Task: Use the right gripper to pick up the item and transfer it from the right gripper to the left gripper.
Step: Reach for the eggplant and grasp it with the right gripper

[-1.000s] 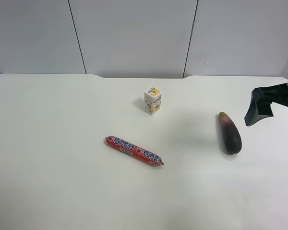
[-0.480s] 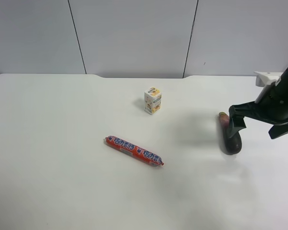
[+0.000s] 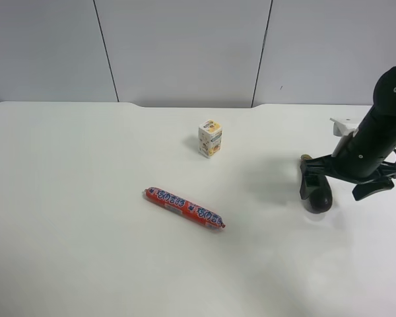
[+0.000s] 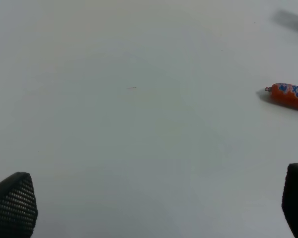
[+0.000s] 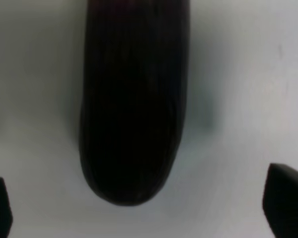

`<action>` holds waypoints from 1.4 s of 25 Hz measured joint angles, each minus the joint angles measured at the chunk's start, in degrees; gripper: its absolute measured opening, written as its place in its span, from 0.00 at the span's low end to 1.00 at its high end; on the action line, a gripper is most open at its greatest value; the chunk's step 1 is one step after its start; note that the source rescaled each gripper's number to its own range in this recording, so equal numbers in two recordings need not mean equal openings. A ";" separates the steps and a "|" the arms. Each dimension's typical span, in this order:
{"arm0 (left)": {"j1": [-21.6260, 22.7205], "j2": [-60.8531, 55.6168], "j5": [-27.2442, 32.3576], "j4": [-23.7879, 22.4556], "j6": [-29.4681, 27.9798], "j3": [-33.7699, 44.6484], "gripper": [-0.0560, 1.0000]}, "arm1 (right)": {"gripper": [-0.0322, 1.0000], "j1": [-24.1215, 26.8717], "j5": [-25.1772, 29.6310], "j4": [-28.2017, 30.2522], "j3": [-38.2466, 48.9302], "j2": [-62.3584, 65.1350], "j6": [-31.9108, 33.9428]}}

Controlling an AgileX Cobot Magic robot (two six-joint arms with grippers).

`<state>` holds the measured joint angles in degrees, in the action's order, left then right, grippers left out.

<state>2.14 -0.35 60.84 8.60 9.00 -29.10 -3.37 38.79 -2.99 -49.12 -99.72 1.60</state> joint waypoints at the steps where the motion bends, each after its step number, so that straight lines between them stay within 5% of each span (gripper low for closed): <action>1: 0.00 0.00 0.00 0.00 0.00 0.00 1.00 | 1.00 0.00 -0.50 0.00 0.00 -0.69 0.00; 17: 0.00 0.00 0.00 0.00 0.00 0.00 1.00 | 1.00 0.00 -4.89 0.00 -0.16 -6.50 -0.01; 21: 0.00 0.00 0.00 0.00 0.00 0.00 1.00 | 0.81 0.00 -5.31 0.00 -0.16 -6.57 -0.01; 31: 0.00 0.00 0.00 0.00 0.00 0.00 1.00 | 0.07 0.00 -5.03 0.00 -0.16 -6.57 -0.01; 35: 0.00 0.00 0.00 0.00 0.00 0.00 1.00 | 0.03 0.00 -4.85 0.00 -0.16 -6.57 -0.01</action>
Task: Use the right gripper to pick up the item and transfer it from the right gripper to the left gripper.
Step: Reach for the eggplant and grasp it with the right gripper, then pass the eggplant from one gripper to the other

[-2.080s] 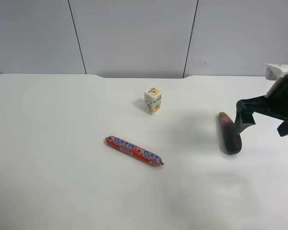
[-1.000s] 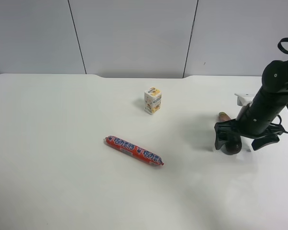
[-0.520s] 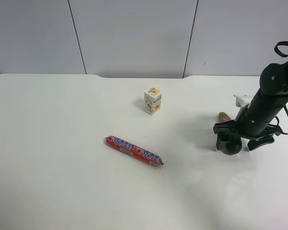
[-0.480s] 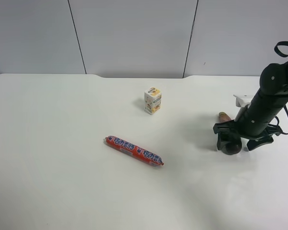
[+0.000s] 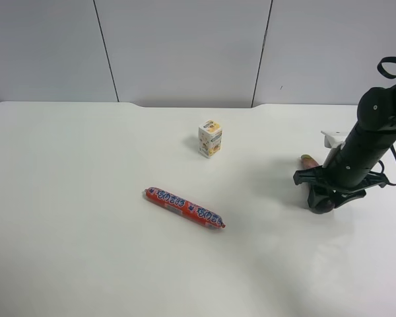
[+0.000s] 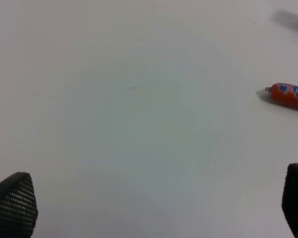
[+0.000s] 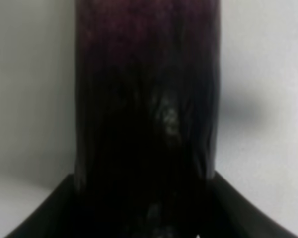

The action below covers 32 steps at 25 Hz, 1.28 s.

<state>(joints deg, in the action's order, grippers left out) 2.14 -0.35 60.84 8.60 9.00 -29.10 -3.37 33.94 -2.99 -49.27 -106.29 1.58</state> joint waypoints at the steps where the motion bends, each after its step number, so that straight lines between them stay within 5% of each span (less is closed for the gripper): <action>1: 0.00 0.00 0.00 0.00 0.00 0.00 1.00 | 0.03 0.00 0.00 0.00 0.00 0.00 0.00; 10: 0.00 0.00 0.00 0.00 0.00 0.00 1.00 | 0.03 0.00 0.76 0.22 0.00 0.49 0.00; 25: 0.00 0.00 0.00 0.00 0.00 0.00 1.00 | 0.03 -0.10 10.01 -0.44 -0.11 12.45 -1.58; 32: 0.00 0.00 0.00 0.00 0.00 0.00 1.00 | 0.03 -4.28 13.19 -1.03 -0.11 16.60 -4.64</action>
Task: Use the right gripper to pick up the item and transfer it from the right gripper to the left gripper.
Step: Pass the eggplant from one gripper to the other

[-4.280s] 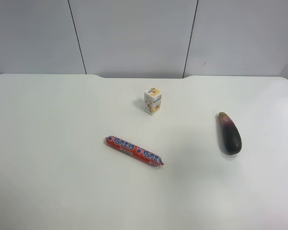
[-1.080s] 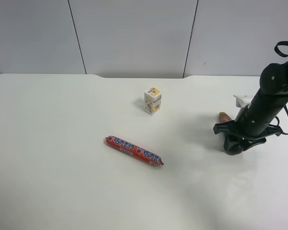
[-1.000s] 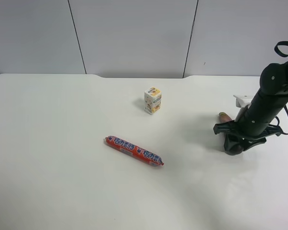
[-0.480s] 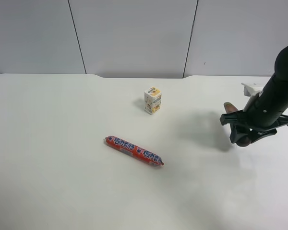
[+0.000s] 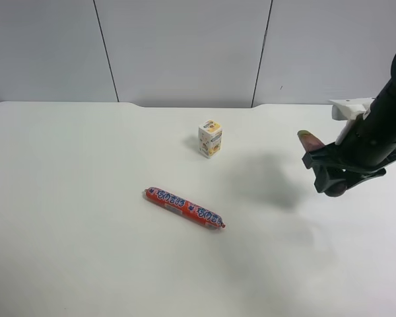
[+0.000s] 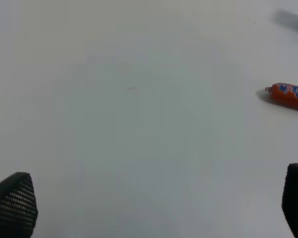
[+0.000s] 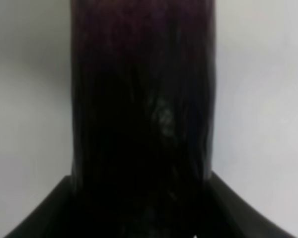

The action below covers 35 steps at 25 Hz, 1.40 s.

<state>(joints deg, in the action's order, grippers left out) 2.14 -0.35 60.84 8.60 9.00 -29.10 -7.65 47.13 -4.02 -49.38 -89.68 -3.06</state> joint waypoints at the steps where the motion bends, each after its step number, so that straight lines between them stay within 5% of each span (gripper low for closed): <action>1: 0.00 0.00 0.00 0.00 0.00 0.00 1.00 | 0.03 -0.82 0.67 -0.13 0.00 0.46 -0.79; 10: 0.00 0.00 0.00 0.00 0.00 0.00 1.00 | 0.03 -9.39 3.92 -0.41 0.00 3.00 -3.53; 28: 0.00 0.00 0.00 0.06 0.00 0.00 1.00 | 0.03 -27.69 1.94 -0.45 0.00 3.04 -11.47; 35: 0.00 4.55 0.36 7.40 7.37 0.00 1.00 | 0.03 -34.06 0.40 -0.87 0.00 3.04 -17.04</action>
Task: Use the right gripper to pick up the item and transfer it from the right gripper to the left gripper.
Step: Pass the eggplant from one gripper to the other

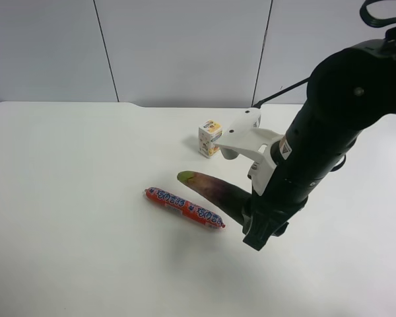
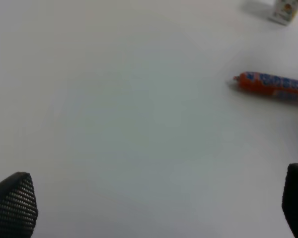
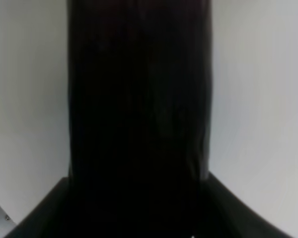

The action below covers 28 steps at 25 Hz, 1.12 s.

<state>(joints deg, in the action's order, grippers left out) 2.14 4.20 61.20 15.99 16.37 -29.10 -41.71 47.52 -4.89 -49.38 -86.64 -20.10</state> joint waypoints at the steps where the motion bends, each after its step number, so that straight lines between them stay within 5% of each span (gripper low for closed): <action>1: 0.00 1.39 0.20 1.57 2.23 0.00 1.00 | 0.03 -0.06 0.00 -0.21 0.00 0.00 -0.36; 5: -2.58 5.86 -0.02 7.48 9.08 -1.53 0.96 | 0.03 -0.22 -0.05 -0.91 0.00 0.00 -1.55; 9: -7.33 9.70 -0.21 8.08 11.52 -4.30 0.96 | 0.03 -0.22 -0.05 -3.12 0.00 0.00 -3.73; 28: -34.36 34.29 -0.04 -6.01 12.75 -9.37 0.95 | 0.03 -0.28 3.58 -13.89 0.00 0.00 -14.64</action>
<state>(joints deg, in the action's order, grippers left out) -32.22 38.49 61.16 9.98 29.12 -38.47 -41.99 51.10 -18.79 -49.38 -86.64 -34.74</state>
